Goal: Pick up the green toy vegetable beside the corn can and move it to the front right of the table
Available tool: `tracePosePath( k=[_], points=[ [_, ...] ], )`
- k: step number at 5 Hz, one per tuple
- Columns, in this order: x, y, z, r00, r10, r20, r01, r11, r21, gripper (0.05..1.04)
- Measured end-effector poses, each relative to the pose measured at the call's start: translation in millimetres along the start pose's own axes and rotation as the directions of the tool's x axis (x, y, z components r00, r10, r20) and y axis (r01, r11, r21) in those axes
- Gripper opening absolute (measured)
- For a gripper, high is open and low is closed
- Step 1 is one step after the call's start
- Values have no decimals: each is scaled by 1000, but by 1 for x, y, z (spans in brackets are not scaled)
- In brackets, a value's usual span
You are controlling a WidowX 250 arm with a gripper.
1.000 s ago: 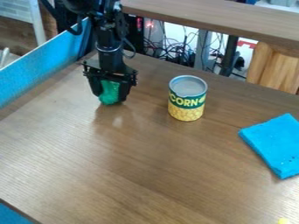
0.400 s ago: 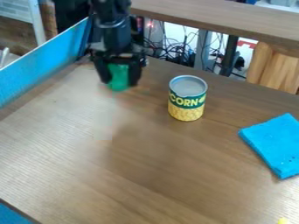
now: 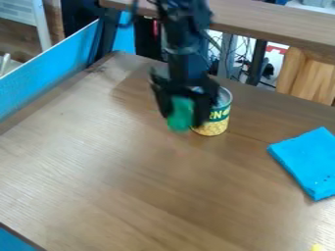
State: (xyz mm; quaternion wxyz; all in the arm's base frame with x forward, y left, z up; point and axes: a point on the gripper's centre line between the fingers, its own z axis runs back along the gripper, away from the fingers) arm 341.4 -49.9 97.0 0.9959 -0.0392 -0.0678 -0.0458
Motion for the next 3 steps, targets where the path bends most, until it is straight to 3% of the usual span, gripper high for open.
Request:
tracePosePath(
  k=[1, 2, 3],
  points=[
    [-32, -52, -15, 988, -150, -24, 149, 989, -17, 884],
    [-47, -100, -18, 969, -249, -6, 249, 969, -3, 884],
    [-58, -132, -25, 947, -320, 13, 319, 947, 41, 884]
  ],
)
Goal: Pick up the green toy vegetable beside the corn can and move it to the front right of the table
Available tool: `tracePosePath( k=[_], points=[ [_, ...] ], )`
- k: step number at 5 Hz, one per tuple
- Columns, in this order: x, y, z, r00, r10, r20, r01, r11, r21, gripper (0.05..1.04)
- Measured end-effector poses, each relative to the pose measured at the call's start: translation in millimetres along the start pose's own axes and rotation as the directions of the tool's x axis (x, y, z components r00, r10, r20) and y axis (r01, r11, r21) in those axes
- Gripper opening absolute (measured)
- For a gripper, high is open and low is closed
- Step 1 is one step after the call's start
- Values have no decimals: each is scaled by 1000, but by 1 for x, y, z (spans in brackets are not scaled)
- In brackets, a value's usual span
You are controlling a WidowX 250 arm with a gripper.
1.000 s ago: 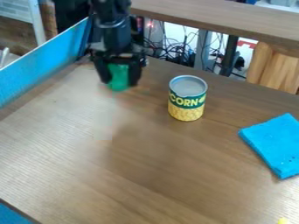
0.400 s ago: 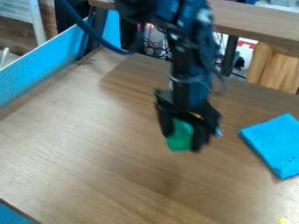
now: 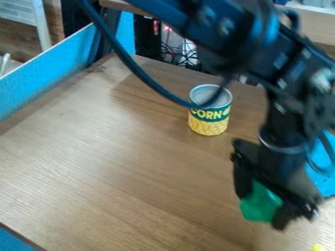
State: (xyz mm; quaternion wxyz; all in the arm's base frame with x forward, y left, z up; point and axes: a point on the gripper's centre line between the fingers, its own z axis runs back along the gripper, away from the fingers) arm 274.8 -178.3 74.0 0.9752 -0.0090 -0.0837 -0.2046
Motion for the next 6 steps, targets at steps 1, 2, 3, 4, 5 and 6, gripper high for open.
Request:
tracePosePath(
  k=[1, 2, 3, 4, 5, 6],
  points=[
    [-8, 2, -21, 1000, -14, -28, 14, 999, 31, 884],
    [-6, 8, -31, 999, -31, -17, 31, 998, 55, 917],
    [-4, 23, -32, 1000, -5, -19, 6, 998, 59, 1009],
    [-7, 34, -20, 999, 32, -40, -31, 999, 15, 1005],
    [-7, 43, 30, 998, 55, 26, -53, 996, -75, 1004],
    [-12, 61, 68, 994, 92, 53, -83, 984, -155, 1004]
  ],
)
